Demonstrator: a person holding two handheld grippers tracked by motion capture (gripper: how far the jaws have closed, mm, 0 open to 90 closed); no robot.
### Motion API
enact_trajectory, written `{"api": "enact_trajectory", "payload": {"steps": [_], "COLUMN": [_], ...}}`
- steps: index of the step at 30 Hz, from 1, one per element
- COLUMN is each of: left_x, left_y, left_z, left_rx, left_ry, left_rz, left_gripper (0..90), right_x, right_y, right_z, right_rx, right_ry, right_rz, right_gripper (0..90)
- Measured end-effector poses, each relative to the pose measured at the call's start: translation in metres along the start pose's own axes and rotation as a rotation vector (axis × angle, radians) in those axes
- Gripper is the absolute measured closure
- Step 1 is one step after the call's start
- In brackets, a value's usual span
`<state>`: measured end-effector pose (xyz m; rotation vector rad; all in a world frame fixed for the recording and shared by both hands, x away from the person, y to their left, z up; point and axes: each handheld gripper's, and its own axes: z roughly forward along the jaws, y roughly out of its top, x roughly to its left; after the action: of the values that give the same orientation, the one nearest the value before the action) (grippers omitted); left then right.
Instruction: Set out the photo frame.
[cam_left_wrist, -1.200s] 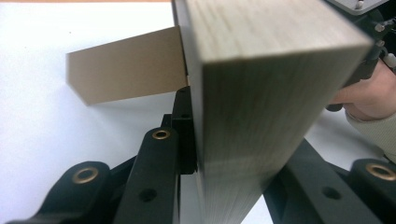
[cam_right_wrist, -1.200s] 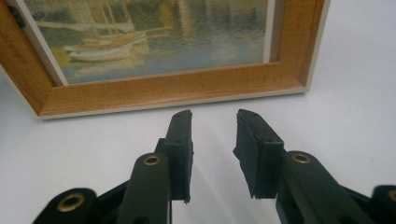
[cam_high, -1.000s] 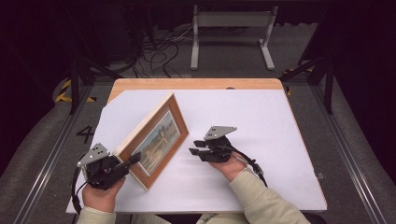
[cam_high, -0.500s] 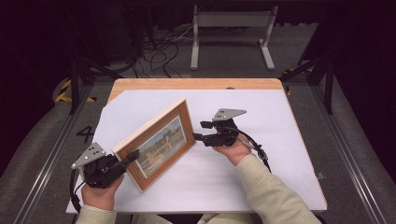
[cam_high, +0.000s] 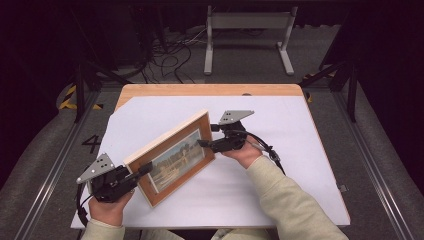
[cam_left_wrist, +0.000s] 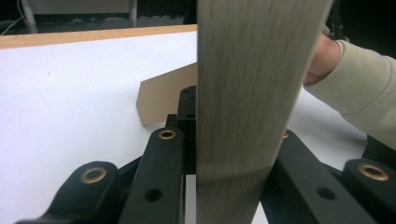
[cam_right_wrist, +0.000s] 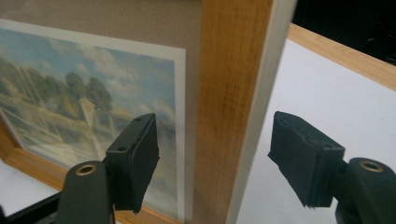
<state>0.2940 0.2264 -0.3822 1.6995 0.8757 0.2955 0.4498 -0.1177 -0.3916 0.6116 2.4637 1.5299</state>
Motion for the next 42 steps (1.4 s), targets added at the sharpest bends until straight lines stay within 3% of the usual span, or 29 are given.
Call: {"api": "enact_trajectory", "payload": {"steps": [8, 14, 18, 26, 33, 38, 42], "left_x": [-0.001, 0.003, 0.002, 0.003, 0.007, 0.007, 0.007], "left_y": [0.001, 0.004, 0.008, 0.020, 0.027, 0.035, 0.039], "left_z": [-0.001, -0.001, 0.001, 0.013, 0.028, 0.042, 0.050], "left_rx": [-0.026, -0.043, -0.044, -0.042, -0.032, -0.025, -0.015], "left_ry": [-0.027, -0.046, -0.040, -0.082, -0.107, -0.096, -0.104], "left_rz": [0.024, 0.013, 0.049, 0.091, 0.104, 0.139, 0.134], "left_gripper": [77.2, 77.7, 77.5, 76.1, 72.4, 68.1, 65.6], "right_x": [0.002, 0.002, 0.007, 0.016, 0.021, 0.023, 0.026], "right_y": [0.002, 0.003, 0.006, 0.002, -0.005, -0.010, -0.013], "right_z": [-0.003, -0.013, -0.025, -0.055, -0.078, -0.093, -0.103], "right_rx": [-0.017, -0.004, -0.011, -0.030, -0.035, -0.045, -0.048], "right_ry": [0.040, 0.050, 0.011, -0.075, -0.130, -0.181, -0.219], "right_rz": [0.000, 0.035, 0.029, 0.021, 0.034, 0.040, 0.051], "right_gripper": [38.1, 45.1, 46.1, 50.8, 56.3, 59.1, 59.8]}}
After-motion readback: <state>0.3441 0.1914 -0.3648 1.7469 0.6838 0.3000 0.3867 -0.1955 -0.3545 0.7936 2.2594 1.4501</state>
